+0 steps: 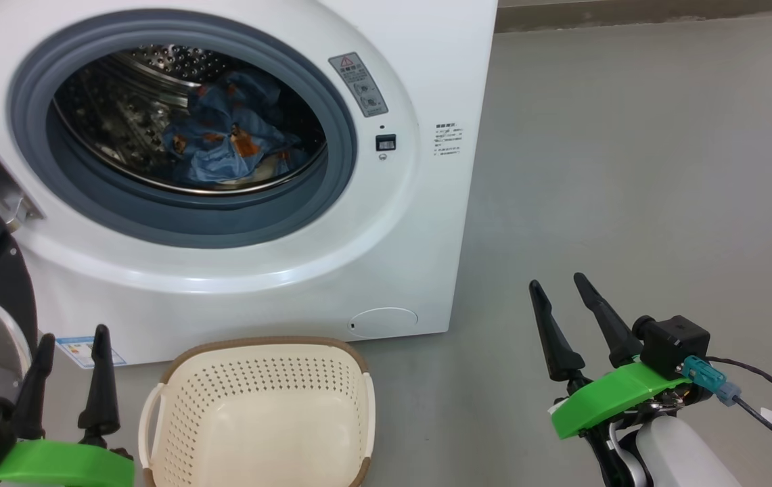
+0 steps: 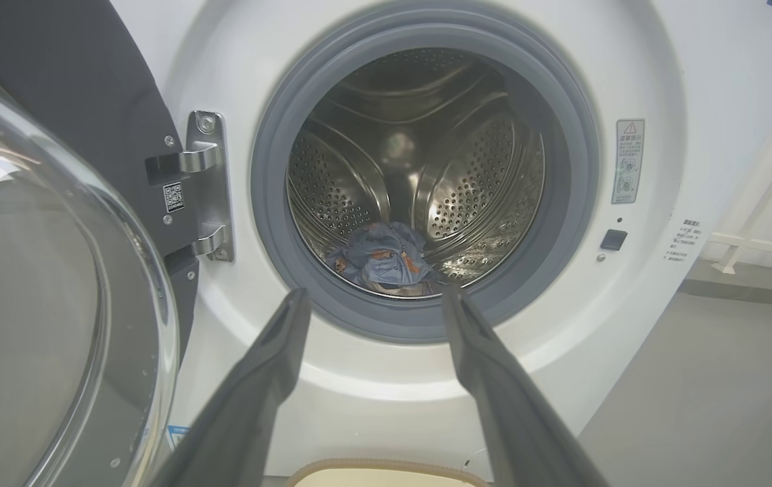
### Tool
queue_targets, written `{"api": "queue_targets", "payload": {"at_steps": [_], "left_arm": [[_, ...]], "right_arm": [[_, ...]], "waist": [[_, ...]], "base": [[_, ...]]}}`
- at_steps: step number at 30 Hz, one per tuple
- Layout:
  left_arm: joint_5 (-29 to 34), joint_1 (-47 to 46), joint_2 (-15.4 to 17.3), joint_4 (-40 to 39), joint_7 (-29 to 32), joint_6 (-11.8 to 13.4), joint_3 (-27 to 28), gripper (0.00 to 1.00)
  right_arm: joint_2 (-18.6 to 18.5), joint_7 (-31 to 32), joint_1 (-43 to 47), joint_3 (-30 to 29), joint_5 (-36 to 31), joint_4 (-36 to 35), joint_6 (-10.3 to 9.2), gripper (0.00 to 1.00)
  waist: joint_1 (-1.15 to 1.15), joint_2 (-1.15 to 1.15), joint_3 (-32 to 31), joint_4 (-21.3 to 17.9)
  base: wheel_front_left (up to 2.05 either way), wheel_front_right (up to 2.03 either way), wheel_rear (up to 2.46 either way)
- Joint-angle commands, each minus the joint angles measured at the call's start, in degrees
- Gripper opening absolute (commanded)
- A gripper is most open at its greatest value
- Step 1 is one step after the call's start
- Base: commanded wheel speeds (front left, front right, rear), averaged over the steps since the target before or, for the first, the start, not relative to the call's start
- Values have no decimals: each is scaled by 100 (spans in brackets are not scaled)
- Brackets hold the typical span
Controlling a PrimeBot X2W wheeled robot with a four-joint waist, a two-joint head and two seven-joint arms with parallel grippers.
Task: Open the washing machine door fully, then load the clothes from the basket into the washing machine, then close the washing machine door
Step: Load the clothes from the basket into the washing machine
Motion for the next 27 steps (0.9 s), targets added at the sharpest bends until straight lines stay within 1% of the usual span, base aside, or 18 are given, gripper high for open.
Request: {"api": "queue_targets", "payload": {"at_steps": [1,10,20,27], "left_arm": [[98,-67,126,-176,-36,57,277,100],[176,150,26,-337,-36,126,362,100],[224,233,-53,-394,-34,131,346,100],[201,243,-40,-395,-32,118,365,100]], "right_arm": [[-21,-47,-22,76,-64,-151,43,100],[-42,-47,-3,59,-118,-173,43,100],[-84,-47,24,94,-104,-151,43,100],[-102,-47,3,100,-88,-130,43,100]], "waist": [[0,0,-2,38],[0,0,-4,27],[0,0,-44,-13],[0,0,-28,-19]], "base": [[0,0,0],[0,0,0],[0,0,0],[0,0,0]]}}
